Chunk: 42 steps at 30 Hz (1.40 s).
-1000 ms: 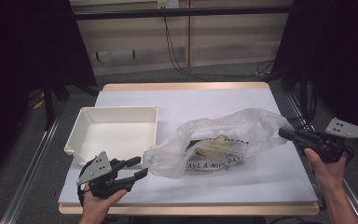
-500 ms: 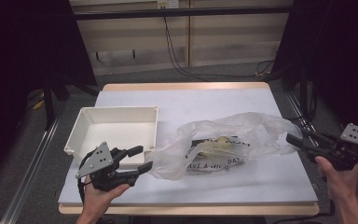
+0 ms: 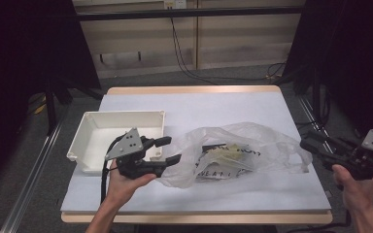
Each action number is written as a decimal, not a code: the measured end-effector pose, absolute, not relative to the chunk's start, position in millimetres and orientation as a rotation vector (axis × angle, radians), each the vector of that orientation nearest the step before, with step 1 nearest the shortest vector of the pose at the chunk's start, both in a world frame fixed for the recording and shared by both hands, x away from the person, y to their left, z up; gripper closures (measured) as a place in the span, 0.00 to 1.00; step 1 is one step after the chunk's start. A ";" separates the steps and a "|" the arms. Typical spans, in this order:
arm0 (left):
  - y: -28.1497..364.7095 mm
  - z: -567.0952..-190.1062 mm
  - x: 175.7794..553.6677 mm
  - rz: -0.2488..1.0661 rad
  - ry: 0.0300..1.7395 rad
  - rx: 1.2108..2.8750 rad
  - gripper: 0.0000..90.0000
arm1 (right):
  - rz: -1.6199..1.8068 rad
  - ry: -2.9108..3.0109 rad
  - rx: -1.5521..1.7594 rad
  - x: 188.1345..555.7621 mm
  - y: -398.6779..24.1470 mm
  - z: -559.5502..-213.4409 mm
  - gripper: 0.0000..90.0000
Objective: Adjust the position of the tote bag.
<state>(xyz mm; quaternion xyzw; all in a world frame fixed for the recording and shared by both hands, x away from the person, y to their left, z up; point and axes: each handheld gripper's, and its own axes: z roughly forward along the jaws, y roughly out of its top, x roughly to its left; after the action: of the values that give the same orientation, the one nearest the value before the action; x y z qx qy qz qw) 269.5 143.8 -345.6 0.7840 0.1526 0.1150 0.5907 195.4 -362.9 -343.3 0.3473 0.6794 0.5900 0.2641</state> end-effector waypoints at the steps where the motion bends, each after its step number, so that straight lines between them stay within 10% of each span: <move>1: 138.1 -345.3 272.9 0.248 0.343 1.832 0.43 | 1.590 1.895 0.895 194.2 -350.8 -343.5 0.73; 11: 110.3 -371.9 293.5 0.164 0.341 1.965 0.50 | 1.629 2.154 0.827 214.5 -293.2 -376.2 0.89; 19: 98.8 -390.7 310.3 0.159 0.362 2.049 0.99 | 1.599 2.310 0.793 237.1 -253.1 -392.6 0.93; 33: 97.3 -402.8 332.3 0.161 0.433 2.086 1.00 | 1.511 2.400 0.798 272.0 -218.4 -409.4 0.51; 42: 98.9 -405.2 338.3 0.154 0.447 2.087 1.00 | 1.450 2.425 0.835 295.4 -212.3 -422.8 0.52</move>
<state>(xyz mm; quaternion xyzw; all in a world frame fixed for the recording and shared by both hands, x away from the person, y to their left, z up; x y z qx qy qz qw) 338.3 98.9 -405.2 0.8554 0.1831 0.0633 0.4804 295.4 -212.3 -422.8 0.2822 0.8192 0.4897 0.0976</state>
